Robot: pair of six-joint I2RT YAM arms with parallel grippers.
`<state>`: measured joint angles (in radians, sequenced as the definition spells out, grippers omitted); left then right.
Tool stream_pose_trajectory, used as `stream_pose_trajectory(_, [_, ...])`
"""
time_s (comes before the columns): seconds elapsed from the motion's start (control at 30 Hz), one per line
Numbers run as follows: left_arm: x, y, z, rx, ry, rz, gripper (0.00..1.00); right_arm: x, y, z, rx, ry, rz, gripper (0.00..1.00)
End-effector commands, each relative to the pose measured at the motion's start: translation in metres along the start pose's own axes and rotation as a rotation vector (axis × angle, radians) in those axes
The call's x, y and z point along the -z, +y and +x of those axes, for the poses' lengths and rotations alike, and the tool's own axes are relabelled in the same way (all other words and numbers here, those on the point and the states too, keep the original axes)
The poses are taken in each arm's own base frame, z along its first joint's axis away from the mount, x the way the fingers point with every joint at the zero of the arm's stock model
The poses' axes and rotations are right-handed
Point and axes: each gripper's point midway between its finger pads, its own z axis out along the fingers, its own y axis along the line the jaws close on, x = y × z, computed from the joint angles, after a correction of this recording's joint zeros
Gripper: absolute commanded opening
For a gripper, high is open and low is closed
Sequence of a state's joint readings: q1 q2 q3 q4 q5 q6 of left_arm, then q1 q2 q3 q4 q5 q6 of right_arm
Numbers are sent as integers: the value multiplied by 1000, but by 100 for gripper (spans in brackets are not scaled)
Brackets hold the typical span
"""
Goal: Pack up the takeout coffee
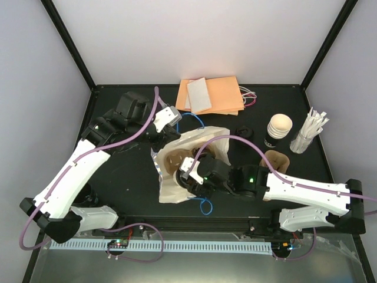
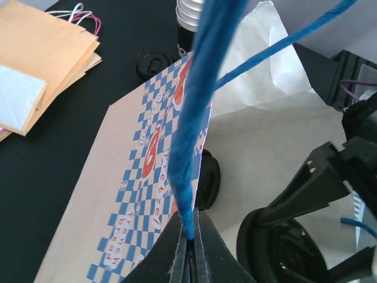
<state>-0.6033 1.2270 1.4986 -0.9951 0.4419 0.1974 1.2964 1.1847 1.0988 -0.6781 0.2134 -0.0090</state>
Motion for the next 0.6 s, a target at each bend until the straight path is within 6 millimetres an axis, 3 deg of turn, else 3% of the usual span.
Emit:
stream_pose_trajectory(0.0, [13, -20, -17, -18, -85, 70, 2, -9, 1, -9, 60, -63, 61, 56])
stream_pose_trajectory(0.3, [15, -29, -15, -7, -88, 103, 10, -29, 8, 10, 142, -22, 120, 53])
stream_pose_trajectory(0.33, [15, -30, -16, -2, -90, 105, 14, -30, 8, 12, 148, -20, 125, 53])
stream_pose_trajectory(0.43, [22, -26, -21, 31, -120, 70, 43, -33, 11, 20, 172, -10, 135, 53])
stream_pose_trajectory(0.57, [41, -5, -31, 144, -185, -36, 69, -35, 20, 29, 195, 6, 134, 53])
